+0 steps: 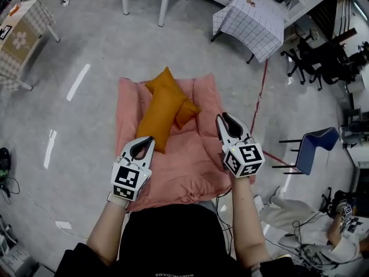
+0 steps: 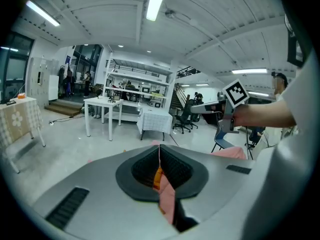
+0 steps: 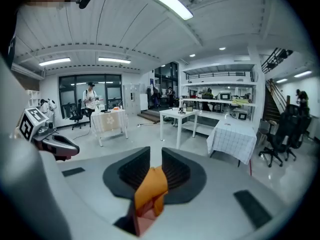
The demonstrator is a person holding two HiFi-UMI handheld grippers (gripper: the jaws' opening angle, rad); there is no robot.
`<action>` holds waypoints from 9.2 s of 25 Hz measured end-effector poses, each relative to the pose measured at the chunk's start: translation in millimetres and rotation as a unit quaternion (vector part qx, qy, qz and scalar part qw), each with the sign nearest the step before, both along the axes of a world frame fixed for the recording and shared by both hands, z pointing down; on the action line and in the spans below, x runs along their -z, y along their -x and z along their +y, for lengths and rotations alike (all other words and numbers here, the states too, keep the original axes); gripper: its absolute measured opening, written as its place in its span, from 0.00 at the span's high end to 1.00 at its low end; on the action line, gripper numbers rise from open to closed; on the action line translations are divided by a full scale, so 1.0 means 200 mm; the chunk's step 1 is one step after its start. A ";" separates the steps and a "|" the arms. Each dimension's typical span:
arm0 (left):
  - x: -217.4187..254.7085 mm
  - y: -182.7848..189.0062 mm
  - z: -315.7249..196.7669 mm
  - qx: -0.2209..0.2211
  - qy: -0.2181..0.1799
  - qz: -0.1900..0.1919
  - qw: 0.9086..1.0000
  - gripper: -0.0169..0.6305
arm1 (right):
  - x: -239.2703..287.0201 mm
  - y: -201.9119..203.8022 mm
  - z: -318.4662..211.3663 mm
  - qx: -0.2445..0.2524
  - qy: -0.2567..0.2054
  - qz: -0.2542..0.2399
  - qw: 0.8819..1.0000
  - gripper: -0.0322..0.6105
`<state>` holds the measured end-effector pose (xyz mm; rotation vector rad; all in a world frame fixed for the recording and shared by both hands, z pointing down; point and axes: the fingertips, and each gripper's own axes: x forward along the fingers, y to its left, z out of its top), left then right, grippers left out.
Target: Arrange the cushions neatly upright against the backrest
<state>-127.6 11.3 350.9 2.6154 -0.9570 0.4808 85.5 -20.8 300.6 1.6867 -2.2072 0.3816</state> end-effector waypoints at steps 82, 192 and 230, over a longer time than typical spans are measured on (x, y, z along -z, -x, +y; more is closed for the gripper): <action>-1.16 0.06 -0.42 0.113 0.140 -0.127 0.975 0.84 | -1.74 -0.27 -0.38 0.066 0.301 0.088 0.947 0.81; -1.86 -0.70 -0.21 -0.379 0.175 -0.176 0.892 0.61 | -0.81 -0.80 0.53 -0.177 0.170 0.049 0.968 0.84; -1.97 -0.74 -0.19 -0.478 0.038 -0.298 0.825 0.68 | -0.82 -0.79 0.52 -0.186 0.174 0.060 0.965 0.84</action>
